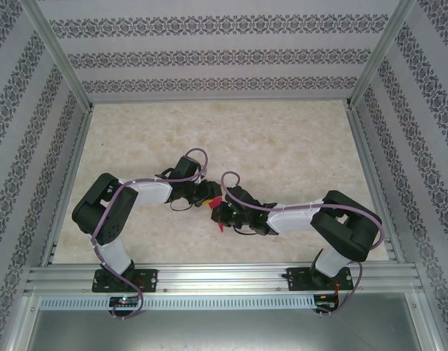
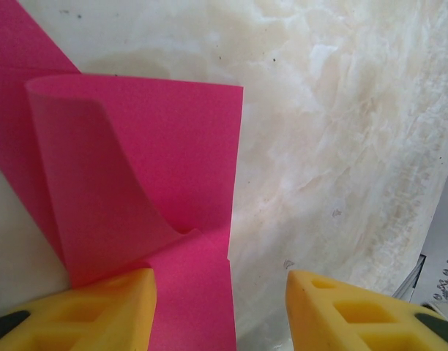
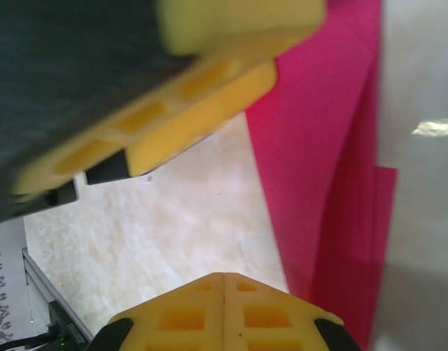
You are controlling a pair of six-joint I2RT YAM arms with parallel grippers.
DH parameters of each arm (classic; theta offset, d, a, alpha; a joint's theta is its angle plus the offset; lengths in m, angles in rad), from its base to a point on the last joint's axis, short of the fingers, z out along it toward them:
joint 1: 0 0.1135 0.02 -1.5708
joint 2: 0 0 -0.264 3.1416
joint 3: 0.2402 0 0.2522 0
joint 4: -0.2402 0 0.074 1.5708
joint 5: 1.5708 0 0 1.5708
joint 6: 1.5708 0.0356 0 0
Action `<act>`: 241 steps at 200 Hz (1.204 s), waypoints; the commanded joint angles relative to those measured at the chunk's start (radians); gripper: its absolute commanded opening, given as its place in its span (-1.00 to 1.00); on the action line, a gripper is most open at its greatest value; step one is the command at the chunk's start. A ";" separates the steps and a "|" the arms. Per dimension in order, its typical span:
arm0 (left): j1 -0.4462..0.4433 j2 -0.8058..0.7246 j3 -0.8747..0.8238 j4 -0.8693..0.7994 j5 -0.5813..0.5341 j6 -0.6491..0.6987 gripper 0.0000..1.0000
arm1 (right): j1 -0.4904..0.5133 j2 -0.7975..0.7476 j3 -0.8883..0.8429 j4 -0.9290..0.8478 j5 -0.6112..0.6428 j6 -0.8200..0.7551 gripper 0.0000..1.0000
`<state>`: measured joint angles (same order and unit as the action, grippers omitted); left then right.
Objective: Fold a paper plane with a square sheet of paper (pick it up from the middle)
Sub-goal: Fold the wing for the fifth time at the center of the table.
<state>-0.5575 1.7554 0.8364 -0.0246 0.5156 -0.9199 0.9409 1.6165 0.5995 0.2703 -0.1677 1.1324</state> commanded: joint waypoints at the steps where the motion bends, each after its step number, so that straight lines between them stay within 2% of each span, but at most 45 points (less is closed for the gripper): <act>1: -0.005 0.013 0.018 -0.022 -0.003 0.023 0.02 | -0.011 0.026 -0.052 0.067 0.007 0.033 -0.89; 41: -0.006 0.015 0.019 -0.024 -0.005 0.023 0.02 | -0.013 0.059 -0.140 0.115 -0.004 0.079 -0.89; 87: -0.006 0.016 0.021 -0.030 -0.007 0.024 0.03 | -0.011 0.061 -0.221 0.257 -0.037 0.139 -0.87; 122: -0.005 0.017 0.018 -0.032 -0.009 0.023 0.02 | -0.002 -0.012 -0.207 0.186 -0.050 0.118 -0.84; 155: -0.006 0.022 0.022 -0.032 -0.007 0.021 0.02 | 0.011 -0.021 -0.190 0.097 -0.088 0.078 -0.83; 201: -0.006 0.021 0.021 -0.040 -0.007 0.026 0.02 | 0.022 -0.051 -0.189 -0.016 -0.077 0.054 -0.83; 241: -0.006 0.019 0.018 -0.039 -0.007 0.027 0.02 | 0.030 -0.116 -0.129 -0.195 -0.066 -0.010 -0.82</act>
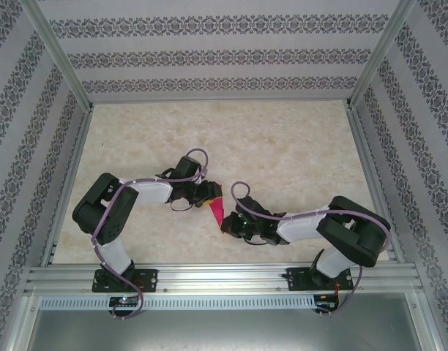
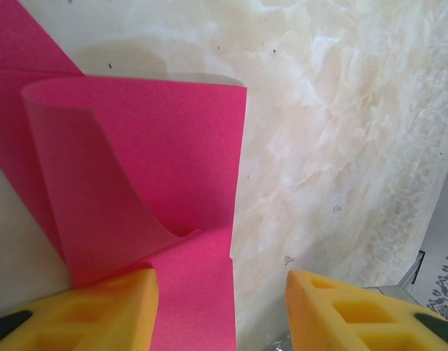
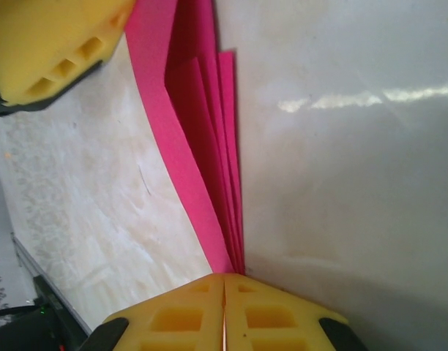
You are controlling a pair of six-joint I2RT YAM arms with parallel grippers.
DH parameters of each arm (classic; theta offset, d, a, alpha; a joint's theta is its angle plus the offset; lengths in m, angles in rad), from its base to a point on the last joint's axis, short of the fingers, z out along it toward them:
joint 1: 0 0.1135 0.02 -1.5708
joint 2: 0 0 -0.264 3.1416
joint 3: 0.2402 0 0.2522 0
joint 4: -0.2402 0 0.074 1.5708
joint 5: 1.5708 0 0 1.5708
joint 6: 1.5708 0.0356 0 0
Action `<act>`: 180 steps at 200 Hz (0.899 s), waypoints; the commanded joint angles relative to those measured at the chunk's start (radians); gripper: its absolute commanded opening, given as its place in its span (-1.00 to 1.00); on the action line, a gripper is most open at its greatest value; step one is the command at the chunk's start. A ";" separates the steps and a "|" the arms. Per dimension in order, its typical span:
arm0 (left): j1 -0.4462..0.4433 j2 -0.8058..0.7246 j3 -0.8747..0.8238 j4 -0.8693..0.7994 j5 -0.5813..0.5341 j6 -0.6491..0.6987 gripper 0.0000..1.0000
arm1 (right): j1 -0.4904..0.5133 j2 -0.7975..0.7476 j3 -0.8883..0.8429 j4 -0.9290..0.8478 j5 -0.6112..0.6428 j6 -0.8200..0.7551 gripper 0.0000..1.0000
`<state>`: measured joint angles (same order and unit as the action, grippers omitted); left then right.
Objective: Fold a paper plane with a square sheet of paper (pick it up from the middle)
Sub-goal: Fold the wing for the fifth time at the center of the table.
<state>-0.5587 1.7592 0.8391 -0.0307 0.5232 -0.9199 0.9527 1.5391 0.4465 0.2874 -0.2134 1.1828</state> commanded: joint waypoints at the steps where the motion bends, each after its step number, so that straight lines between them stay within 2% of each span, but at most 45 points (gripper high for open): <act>1: -0.005 0.015 0.014 -0.033 -0.015 0.027 0.02 | 0.018 -0.042 0.025 -0.215 -0.018 -0.061 -0.82; 44: -0.004 0.016 0.009 -0.032 -0.015 0.029 0.02 | -0.004 -0.159 0.093 -0.284 0.025 -0.111 -0.82; 62: -0.005 0.017 0.009 -0.029 -0.013 0.028 0.02 | -0.008 -0.165 0.119 -0.255 0.021 -0.114 -0.81; 121: -0.004 0.012 0.015 -0.037 -0.012 0.033 0.02 | -0.008 0.027 0.177 -0.130 -0.052 -0.085 -0.80; 180: -0.005 0.005 0.016 -0.046 -0.026 0.037 0.02 | -0.003 0.095 0.020 0.001 -0.102 -0.011 -0.81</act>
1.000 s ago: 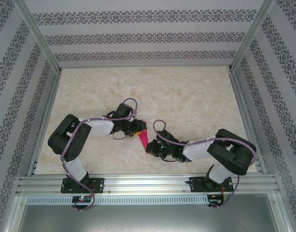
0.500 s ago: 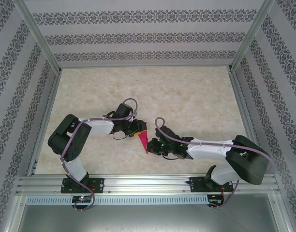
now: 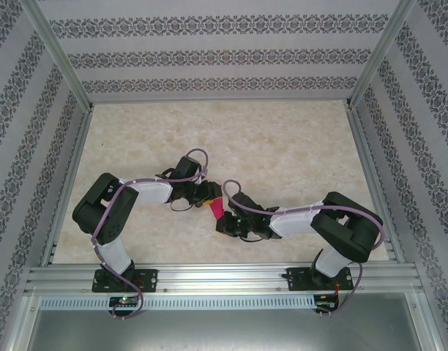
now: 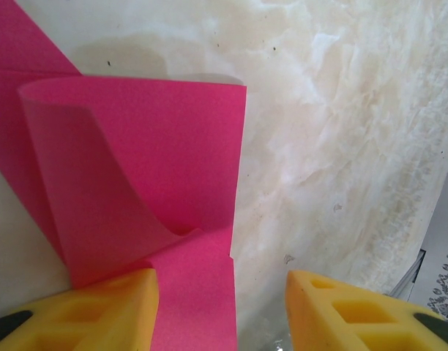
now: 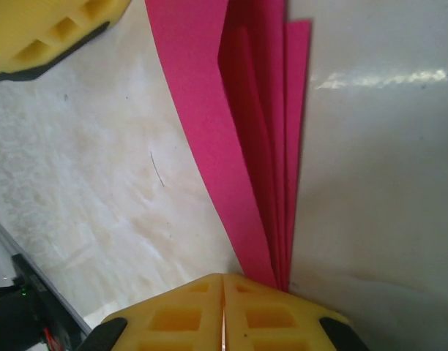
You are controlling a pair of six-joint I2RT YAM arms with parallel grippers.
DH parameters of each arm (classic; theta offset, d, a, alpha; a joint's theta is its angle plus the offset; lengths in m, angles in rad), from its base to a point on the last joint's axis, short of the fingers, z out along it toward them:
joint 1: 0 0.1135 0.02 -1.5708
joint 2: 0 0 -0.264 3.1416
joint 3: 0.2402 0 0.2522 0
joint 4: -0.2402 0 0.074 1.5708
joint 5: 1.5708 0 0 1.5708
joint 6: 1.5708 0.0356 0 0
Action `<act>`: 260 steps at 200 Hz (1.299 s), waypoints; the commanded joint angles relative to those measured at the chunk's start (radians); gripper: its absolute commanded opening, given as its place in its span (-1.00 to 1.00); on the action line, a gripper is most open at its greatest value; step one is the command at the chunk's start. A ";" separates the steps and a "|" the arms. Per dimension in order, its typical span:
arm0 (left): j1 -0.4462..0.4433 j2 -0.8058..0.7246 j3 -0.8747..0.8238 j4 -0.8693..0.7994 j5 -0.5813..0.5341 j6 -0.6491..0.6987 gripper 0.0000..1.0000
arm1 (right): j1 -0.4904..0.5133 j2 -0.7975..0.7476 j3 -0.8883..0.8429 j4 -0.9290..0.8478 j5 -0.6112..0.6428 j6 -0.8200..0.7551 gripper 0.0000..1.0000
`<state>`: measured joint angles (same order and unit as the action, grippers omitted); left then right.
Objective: Fold a paper plane with a square sheet of paper (pick it up from the middle)
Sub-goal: Fold the wing for the fifth time at the center of the table.
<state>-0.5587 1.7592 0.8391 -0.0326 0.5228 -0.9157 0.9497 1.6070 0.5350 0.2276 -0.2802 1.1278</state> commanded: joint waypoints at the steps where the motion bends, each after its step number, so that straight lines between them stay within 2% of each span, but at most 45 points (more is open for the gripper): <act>1: -0.004 0.005 0.016 -0.046 -0.026 0.032 0.02 | 0.001 0.027 -0.071 0.064 -0.036 0.046 -0.81; 52: -0.005 0.019 0.021 -0.038 -0.017 0.028 0.02 | 0.017 -0.024 -0.127 0.105 -0.051 0.071 -0.78; 109: -0.004 0.013 0.021 -0.040 -0.010 0.030 0.02 | -0.004 -0.140 -0.015 0.068 0.035 -0.038 -0.75; 177: -0.006 0.013 0.021 -0.031 0.005 0.028 0.02 | -0.040 0.032 0.056 0.130 0.101 -0.026 -0.74; 218: -0.006 0.002 0.035 -0.032 0.018 0.033 0.03 | -0.043 0.066 -0.030 0.127 0.153 0.002 -0.78; 260: -0.006 -0.045 0.076 -0.077 0.022 0.085 0.13 | -0.045 0.069 -0.121 0.173 0.133 0.050 -0.86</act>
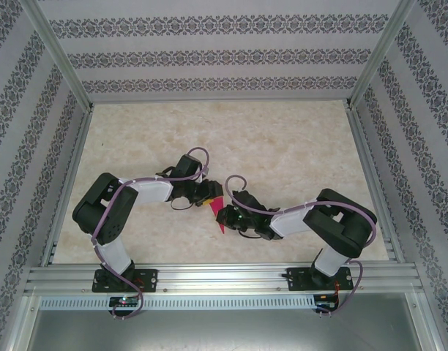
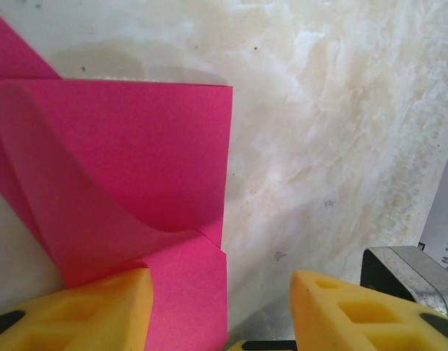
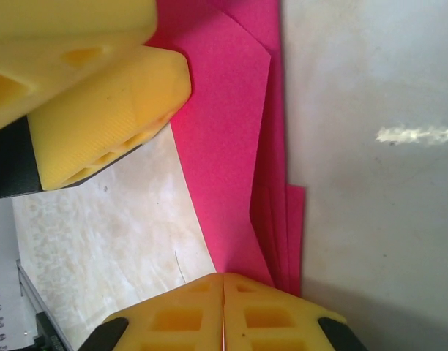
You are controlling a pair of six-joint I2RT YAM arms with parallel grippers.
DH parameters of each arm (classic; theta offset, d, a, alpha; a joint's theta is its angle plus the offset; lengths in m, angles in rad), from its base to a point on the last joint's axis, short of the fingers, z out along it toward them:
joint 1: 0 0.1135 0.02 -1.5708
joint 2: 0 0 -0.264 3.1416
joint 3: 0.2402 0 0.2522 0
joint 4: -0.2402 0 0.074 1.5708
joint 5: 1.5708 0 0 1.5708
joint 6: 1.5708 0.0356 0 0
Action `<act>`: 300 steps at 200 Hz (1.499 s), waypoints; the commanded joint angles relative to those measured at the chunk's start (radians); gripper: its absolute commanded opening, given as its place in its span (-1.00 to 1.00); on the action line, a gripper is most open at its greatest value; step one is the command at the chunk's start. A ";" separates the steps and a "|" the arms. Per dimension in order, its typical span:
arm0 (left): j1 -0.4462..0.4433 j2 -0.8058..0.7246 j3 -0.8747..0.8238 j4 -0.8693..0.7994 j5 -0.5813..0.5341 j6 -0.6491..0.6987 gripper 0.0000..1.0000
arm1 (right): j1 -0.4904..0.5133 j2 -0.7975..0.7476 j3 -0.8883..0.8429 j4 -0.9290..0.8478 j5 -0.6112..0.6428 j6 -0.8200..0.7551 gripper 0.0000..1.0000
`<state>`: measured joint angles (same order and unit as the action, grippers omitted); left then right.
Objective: Fold a paper plane with a square sheet of paper (pick it up from the middle)
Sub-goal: Fold the wing for the fifth time at the center of the table.
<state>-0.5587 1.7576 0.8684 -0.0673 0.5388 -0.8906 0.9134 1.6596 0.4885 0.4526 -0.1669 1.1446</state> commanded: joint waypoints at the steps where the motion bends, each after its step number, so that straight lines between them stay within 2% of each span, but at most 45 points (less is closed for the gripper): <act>1: -0.006 -0.046 0.048 -0.044 0.006 0.061 0.13 | -0.009 0.017 -0.077 -0.052 0.020 0.034 -0.86; 43: -0.005 -0.141 0.087 -0.118 -0.027 0.142 0.24 | -0.021 0.032 -0.105 -0.048 -0.009 0.030 -0.89; 90: -0.005 -0.190 0.000 -0.105 -0.065 0.157 0.19 | -0.027 0.080 -0.084 -0.038 -0.027 0.039 -0.93; 118: -0.004 -0.168 -0.036 -0.034 -0.016 0.139 0.11 | -0.027 0.109 -0.074 -0.031 -0.040 0.044 -0.94; 165: -0.005 -0.100 -0.036 0.076 0.050 0.127 0.11 | -0.027 0.135 -0.071 -0.016 -0.052 0.050 -0.95; 250: 0.001 0.013 0.011 0.117 0.000 0.196 0.10 | -0.027 0.131 -0.086 -0.035 -0.075 0.036 -1.00; 300: 0.022 0.045 0.037 0.087 -0.018 0.231 0.09 | -0.026 0.131 -0.067 -0.141 -0.087 -0.001 -1.00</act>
<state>-0.5560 1.7878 0.8734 -0.0002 0.5423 -0.7105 0.8742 1.6943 0.4377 0.5751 -0.2604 1.1942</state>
